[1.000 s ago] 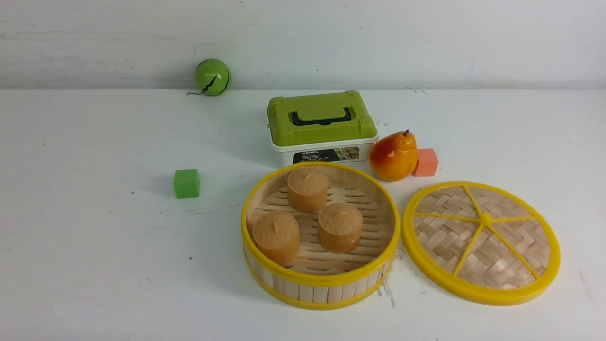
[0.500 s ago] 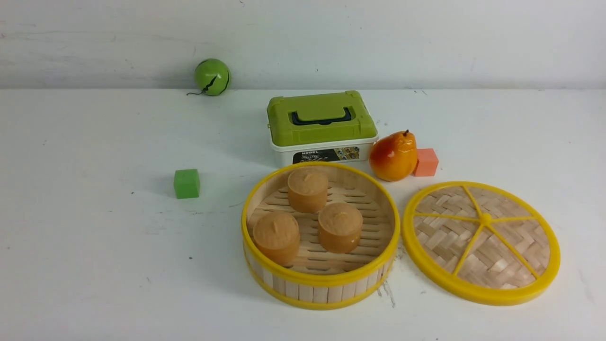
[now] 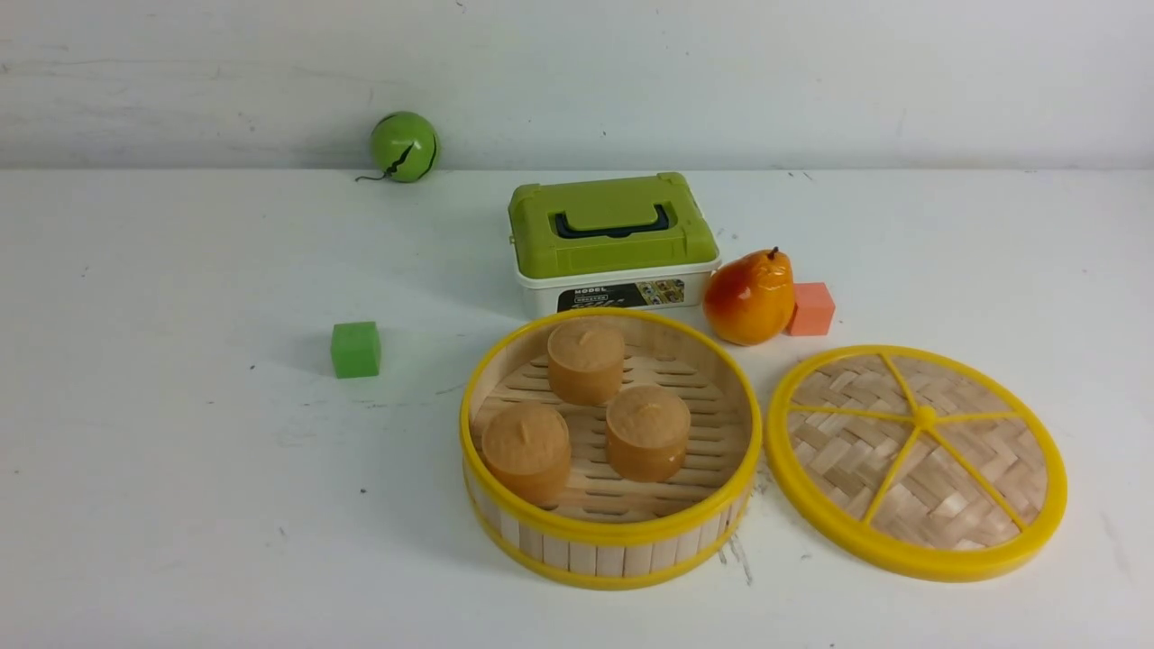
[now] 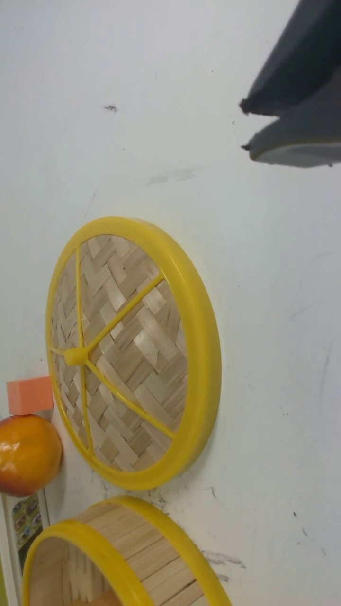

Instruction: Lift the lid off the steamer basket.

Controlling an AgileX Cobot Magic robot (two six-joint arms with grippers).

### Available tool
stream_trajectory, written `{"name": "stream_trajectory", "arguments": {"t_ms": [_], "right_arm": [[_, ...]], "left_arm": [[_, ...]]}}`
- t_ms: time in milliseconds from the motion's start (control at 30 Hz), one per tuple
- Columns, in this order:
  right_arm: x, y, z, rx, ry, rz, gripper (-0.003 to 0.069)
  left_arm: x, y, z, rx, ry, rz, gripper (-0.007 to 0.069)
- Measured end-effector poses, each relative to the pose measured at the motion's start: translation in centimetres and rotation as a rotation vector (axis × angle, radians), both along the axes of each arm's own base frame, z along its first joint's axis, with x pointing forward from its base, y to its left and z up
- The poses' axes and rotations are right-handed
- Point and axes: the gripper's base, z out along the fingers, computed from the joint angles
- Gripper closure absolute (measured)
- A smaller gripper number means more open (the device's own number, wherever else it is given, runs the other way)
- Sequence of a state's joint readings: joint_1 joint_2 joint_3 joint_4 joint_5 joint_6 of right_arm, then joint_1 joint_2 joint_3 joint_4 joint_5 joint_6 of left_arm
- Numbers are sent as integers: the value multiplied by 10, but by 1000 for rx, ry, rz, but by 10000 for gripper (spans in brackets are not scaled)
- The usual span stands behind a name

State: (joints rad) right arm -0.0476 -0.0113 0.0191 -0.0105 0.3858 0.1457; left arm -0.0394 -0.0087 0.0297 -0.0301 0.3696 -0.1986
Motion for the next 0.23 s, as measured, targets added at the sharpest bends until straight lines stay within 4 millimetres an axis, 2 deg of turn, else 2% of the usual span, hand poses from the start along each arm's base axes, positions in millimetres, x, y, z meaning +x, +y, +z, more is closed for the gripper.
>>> {"name": "stream_trajectory", "arguments": {"t_ms": [233], "right_arm": [[0,0,0,3,0,0,561]], "left_arm": [[0,0,0,0,0,0,385]]}}
